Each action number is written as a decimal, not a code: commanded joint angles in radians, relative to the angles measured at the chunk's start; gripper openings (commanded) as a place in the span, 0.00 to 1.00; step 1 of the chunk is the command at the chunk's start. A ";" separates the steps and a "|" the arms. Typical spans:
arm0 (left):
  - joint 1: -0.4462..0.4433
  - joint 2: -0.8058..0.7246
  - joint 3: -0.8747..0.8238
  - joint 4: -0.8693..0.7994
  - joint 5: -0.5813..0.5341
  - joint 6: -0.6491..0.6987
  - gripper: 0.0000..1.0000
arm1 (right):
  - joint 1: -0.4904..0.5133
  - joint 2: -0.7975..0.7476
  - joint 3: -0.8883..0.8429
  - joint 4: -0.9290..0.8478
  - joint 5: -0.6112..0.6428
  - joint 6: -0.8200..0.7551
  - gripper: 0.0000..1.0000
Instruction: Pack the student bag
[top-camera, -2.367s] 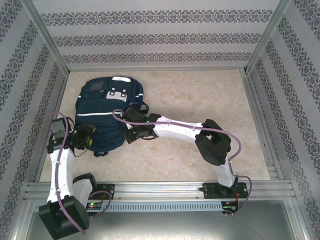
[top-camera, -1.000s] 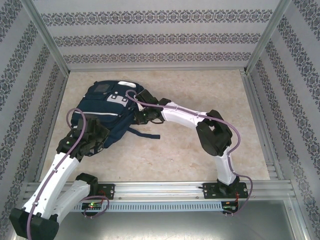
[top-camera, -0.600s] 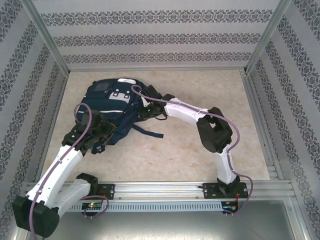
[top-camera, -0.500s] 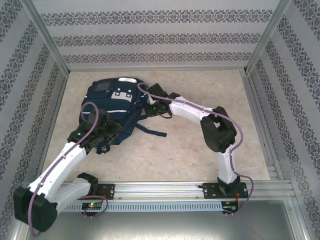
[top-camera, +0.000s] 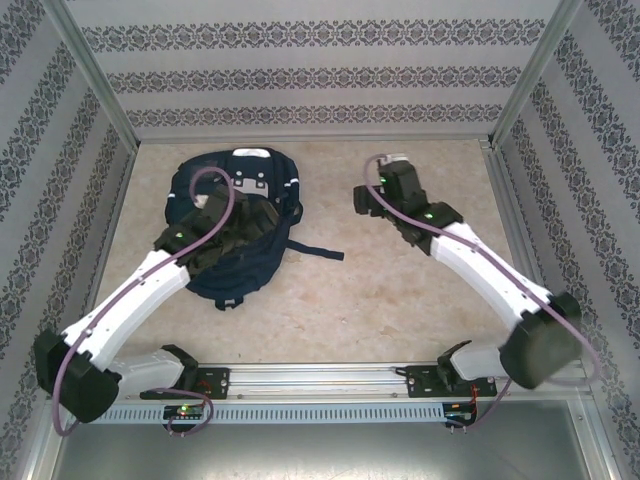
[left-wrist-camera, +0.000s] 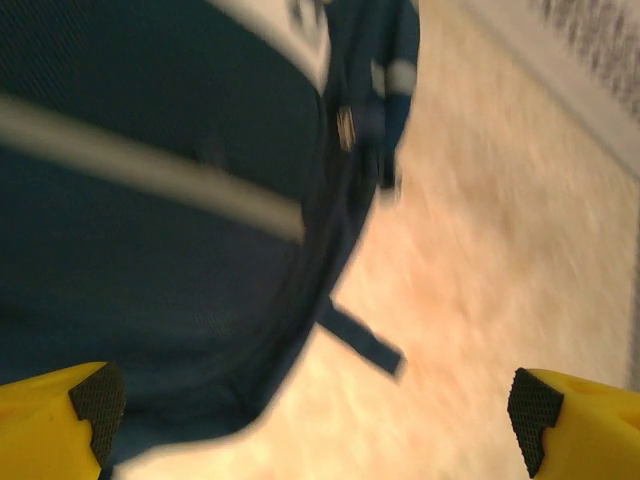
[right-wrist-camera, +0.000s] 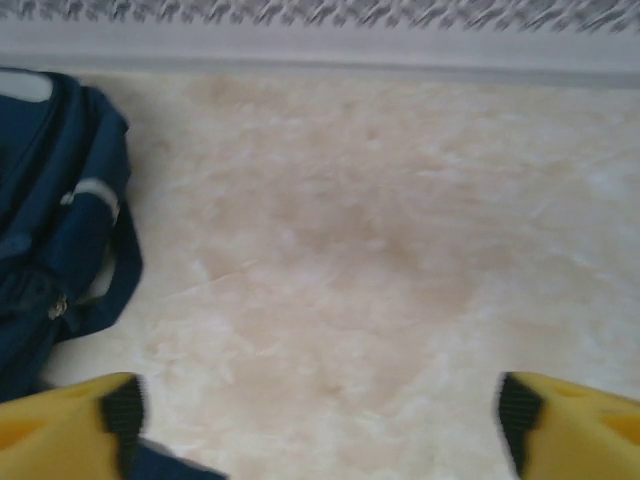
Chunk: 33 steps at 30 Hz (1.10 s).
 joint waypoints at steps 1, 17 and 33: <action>0.082 -0.088 -0.006 -0.104 -0.371 0.293 1.00 | -0.094 -0.087 -0.113 0.050 -0.049 -0.029 0.98; 0.451 -0.017 -0.623 0.826 -0.309 0.722 1.00 | -0.286 -0.085 -0.592 0.635 0.075 -0.247 0.98; 0.465 0.384 -0.653 1.395 0.075 0.929 0.99 | -0.440 0.175 -0.723 1.207 -0.219 -0.269 0.98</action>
